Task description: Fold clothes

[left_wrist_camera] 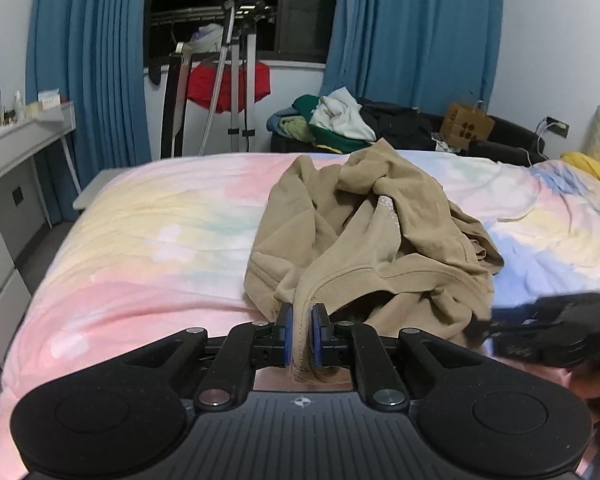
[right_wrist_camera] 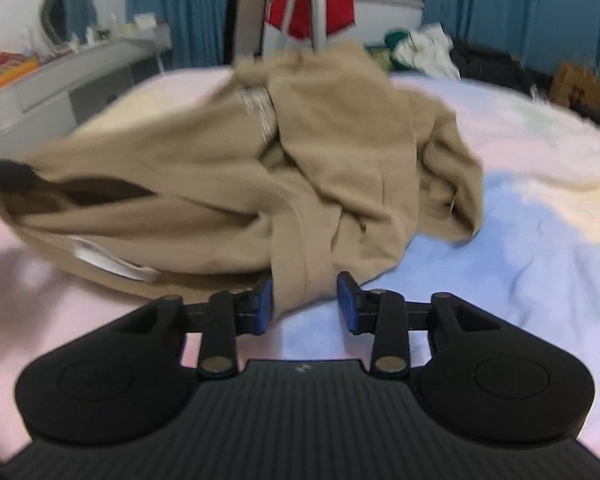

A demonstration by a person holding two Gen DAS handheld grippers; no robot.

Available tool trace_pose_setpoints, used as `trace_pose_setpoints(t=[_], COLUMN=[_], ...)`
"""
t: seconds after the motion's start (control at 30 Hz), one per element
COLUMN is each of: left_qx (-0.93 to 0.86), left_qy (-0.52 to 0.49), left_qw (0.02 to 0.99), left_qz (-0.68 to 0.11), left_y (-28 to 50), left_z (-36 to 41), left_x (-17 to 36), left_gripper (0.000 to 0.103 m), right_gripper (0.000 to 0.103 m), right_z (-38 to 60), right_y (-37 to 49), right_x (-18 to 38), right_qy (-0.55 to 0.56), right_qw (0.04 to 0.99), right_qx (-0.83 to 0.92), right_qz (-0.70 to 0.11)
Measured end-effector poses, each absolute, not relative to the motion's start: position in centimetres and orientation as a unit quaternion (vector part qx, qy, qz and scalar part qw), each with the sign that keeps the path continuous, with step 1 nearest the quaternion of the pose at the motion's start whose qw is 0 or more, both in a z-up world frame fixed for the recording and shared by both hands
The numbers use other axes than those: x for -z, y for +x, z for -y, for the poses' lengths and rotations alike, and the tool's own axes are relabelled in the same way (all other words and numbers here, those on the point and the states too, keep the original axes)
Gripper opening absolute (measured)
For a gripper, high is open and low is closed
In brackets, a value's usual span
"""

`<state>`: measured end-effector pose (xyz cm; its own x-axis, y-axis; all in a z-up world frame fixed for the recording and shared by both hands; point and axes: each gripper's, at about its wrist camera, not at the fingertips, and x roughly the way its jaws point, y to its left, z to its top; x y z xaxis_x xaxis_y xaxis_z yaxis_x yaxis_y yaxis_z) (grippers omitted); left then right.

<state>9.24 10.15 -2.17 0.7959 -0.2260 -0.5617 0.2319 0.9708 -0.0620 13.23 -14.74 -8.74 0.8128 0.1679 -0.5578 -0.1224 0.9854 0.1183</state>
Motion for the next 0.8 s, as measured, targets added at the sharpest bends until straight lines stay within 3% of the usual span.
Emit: trace_pose_setpoints(t=[0.13, 0.37, 0.53, 0.63, 0.8], left_qx=[0.123, 0.153, 0.198, 0.225, 0.223], left_qy=[0.009, -0.003, 0.007, 0.013, 0.078], left_qw=[0.943, 0.943, 0.933, 0.926, 0.915], left_qz=[-0.308, -0.296, -0.3, -0.301, -0.327], left_y=[10.1, 10.3, 8.6, 7.6, 6.9], left_z=[-9.3, -7.6, -5.5, -4.3, -2.0], left_x=[3.0, 2.9, 3.3, 3.5, 5.7], left_gripper=[0.011, 0.011, 0.011, 0.011, 0.011], right_gripper=[0.014, 0.008, 0.008, 0.008, 0.008], right_z=[14.7, 15.6, 16.9, 16.9, 18.8], right_y=[14.3, 14.9, 12.2, 10.0, 10.8], right_x=[9.6, 9.7, 6.6, 5.5, 7.9], right_qy=[0.045, 0.077, 0.082, 0.032, 0.061], right_qw=[0.953, 0.959, 0.98, 0.989, 0.962], right_qx=[-0.064, -0.035, 0.01, 0.051, 0.052], right_qz=[-0.293, -0.27, -0.182, -0.132, -0.261])
